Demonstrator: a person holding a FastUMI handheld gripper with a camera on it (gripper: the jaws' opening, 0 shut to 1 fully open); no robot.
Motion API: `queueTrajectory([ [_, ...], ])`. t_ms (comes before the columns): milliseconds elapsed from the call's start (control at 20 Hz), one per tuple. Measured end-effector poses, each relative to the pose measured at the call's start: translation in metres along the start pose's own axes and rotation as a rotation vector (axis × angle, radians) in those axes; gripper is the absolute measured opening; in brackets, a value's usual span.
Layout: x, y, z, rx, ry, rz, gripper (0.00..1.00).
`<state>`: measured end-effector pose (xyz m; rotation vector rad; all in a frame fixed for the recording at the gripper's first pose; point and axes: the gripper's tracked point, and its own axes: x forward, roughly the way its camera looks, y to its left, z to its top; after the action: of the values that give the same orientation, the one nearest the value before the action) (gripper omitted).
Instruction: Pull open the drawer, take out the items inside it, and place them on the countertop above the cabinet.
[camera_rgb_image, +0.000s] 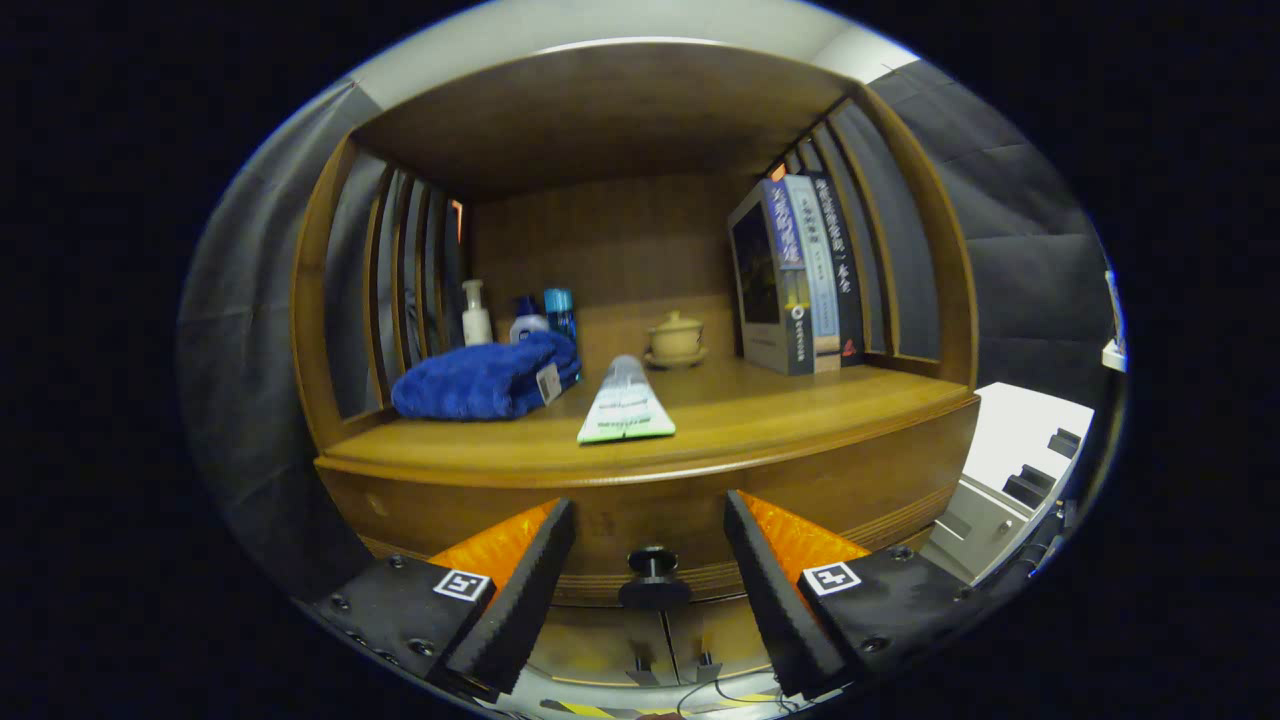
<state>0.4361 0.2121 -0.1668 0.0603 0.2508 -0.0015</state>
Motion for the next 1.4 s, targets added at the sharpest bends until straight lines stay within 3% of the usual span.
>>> queueTrajectory([
  [600, -0.136, -0.011, 0.181, -0.032, -0.247, 0.108, 0.96],
  [950, -0.185, -0.013, 0.212, -0.089, -0.244, 0.148, 0.96],
  [1400, -0.204, -0.026, 0.227, -0.067, -0.290, 0.135, 0.96],
])
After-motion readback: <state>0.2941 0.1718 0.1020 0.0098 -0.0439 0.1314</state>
